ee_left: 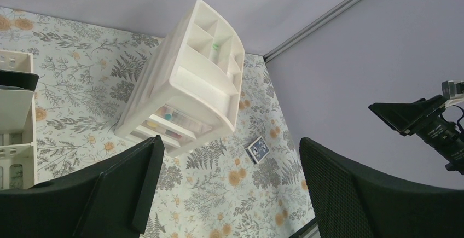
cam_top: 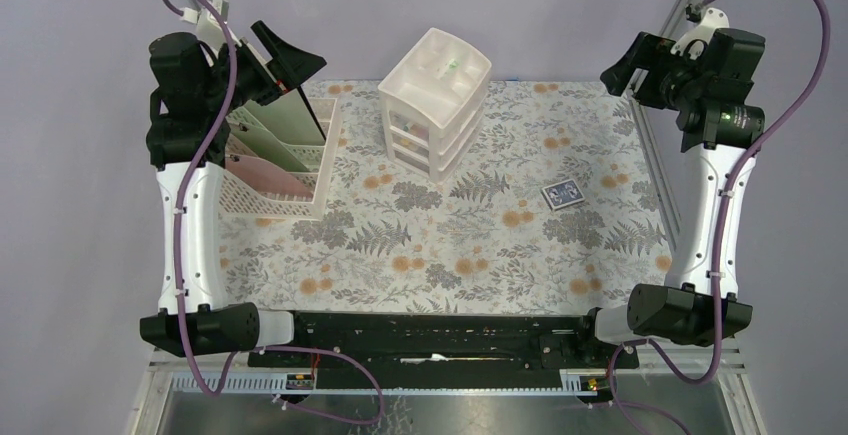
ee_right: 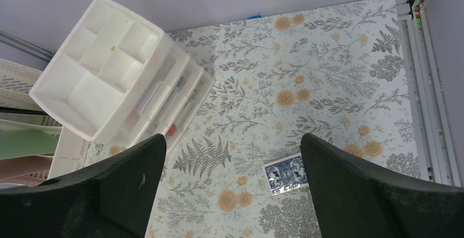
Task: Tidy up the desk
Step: Reset both arms
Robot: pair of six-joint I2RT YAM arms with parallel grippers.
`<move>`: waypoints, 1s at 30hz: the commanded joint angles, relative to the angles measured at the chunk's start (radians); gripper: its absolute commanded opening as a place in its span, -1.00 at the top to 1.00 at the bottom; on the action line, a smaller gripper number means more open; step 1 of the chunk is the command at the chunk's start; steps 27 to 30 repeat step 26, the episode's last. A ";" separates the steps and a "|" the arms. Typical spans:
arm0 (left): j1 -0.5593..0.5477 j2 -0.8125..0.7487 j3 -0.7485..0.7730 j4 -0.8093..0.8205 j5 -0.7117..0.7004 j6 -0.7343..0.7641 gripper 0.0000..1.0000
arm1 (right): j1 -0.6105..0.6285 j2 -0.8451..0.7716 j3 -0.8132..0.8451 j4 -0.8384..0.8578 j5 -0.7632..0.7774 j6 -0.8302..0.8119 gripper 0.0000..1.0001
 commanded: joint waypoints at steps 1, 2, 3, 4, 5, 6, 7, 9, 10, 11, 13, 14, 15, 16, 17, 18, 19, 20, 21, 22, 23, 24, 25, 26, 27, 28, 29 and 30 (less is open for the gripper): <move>0.001 -0.018 -0.013 0.053 0.029 -0.011 -0.97 | -0.001 -0.041 -0.008 0.059 0.008 0.009 -1.00; 0.001 -0.021 -0.018 0.056 0.029 -0.013 -0.98 | -0.001 -0.045 -0.014 0.063 0.012 0.009 -0.99; 0.001 -0.024 -0.025 0.059 0.033 -0.017 -0.97 | -0.001 -0.051 -0.022 0.068 0.014 0.009 -0.99; 0.002 -0.025 -0.029 0.061 0.034 -0.019 -0.97 | -0.001 -0.055 -0.030 0.073 0.017 0.008 -0.99; 0.001 -0.026 -0.034 0.066 0.035 -0.021 -0.97 | -0.001 -0.057 -0.033 0.076 0.015 0.010 -0.99; 0.002 -0.027 -0.039 0.069 0.037 -0.026 -0.97 | -0.001 -0.061 -0.037 0.076 0.014 0.010 -0.99; 0.001 -0.028 -0.042 0.075 0.040 -0.030 -0.97 | -0.001 -0.062 -0.040 0.077 0.012 0.010 -0.99; 0.001 -0.030 -0.048 0.079 0.043 -0.034 -0.97 | -0.001 -0.066 -0.046 0.077 0.014 0.010 -1.00; 0.002 -0.031 -0.050 0.078 0.045 -0.033 -0.97 | -0.001 -0.069 -0.049 0.077 0.016 0.008 -0.99; 0.001 -0.033 -0.053 0.079 0.047 -0.033 -0.98 | -0.001 -0.071 -0.055 0.078 0.019 0.007 -0.99; 0.002 -0.035 -0.062 0.078 0.051 -0.035 -0.97 | -0.001 -0.074 -0.062 0.078 0.024 0.005 -0.99; 0.001 -0.039 -0.066 0.078 0.053 -0.036 -0.97 | -0.001 -0.076 -0.064 0.078 0.026 0.005 -0.99; 0.002 -0.041 -0.071 0.079 0.054 -0.038 -0.97 | -0.001 -0.077 -0.067 0.078 0.027 0.004 -0.99; 0.001 -0.042 -0.075 0.078 0.055 -0.038 -0.97 | -0.001 -0.077 -0.068 0.078 0.027 0.007 -0.99; 0.002 -0.043 -0.079 0.078 0.056 -0.039 -0.97 | -0.001 -0.078 -0.069 0.078 0.026 0.007 -0.99; 0.001 -0.043 -0.081 0.078 0.057 -0.040 -0.97 | -0.001 -0.079 -0.070 0.078 0.027 0.008 -0.99; 0.001 -0.045 -0.083 0.078 0.059 -0.041 -0.97 | -0.001 -0.078 -0.071 0.078 0.026 0.008 -0.99; 0.001 -0.046 -0.084 0.078 0.059 -0.041 -0.97 | -0.001 -0.080 -0.072 0.078 0.026 0.008 -0.99; 0.001 -0.048 -0.085 0.078 0.058 -0.042 -0.97 | -0.001 -0.081 -0.074 0.078 0.024 0.009 -0.99; 0.002 -0.049 -0.087 0.079 0.059 -0.041 -0.97 | -0.001 -0.083 -0.075 0.077 0.025 0.010 -0.99; 0.002 -0.052 -0.088 0.078 0.059 -0.040 -0.98 | -0.001 -0.084 -0.078 0.077 0.025 0.010 -0.99; 0.001 -0.054 -0.090 0.079 0.059 -0.040 -0.97 | -0.001 -0.085 -0.079 0.077 0.024 0.010 -0.99; 0.002 -0.055 -0.093 0.079 0.059 -0.038 -0.97 | -0.001 -0.086 -0.083 0.076 0.020 0.003 -0.99; 0.001 -0.057 -0.096 0.079 0.058 -0.037 -0.97 | -0.001 -0.088 -0.085 0.076 0.024 -0.001 -0.99; 0.001 -0.057 -0.096 0.079 0.058 -0.037 -0.97 | -0.001 -0.088 -0.085 0.076 0.024 -0.001 -0.99; 0.001 -0.057 -0.096 0.079 0.058 -0.037 -0.97 | -0.001 -0.088 -0.085 0.076 0.024 -0.001 -0.99; 0.001 -0.057 -0.096 0.079 0.058 -0.037 -0.97 | -0.001 -0.088 -0.085 0.076 0.024 -0.001 -0.99; 0.001 -0.057 -0.096 0.079 0.058 -0.037 -0.97 | -0.001 -0.088 -0.085 0.076 0.024 -0.001 -0.99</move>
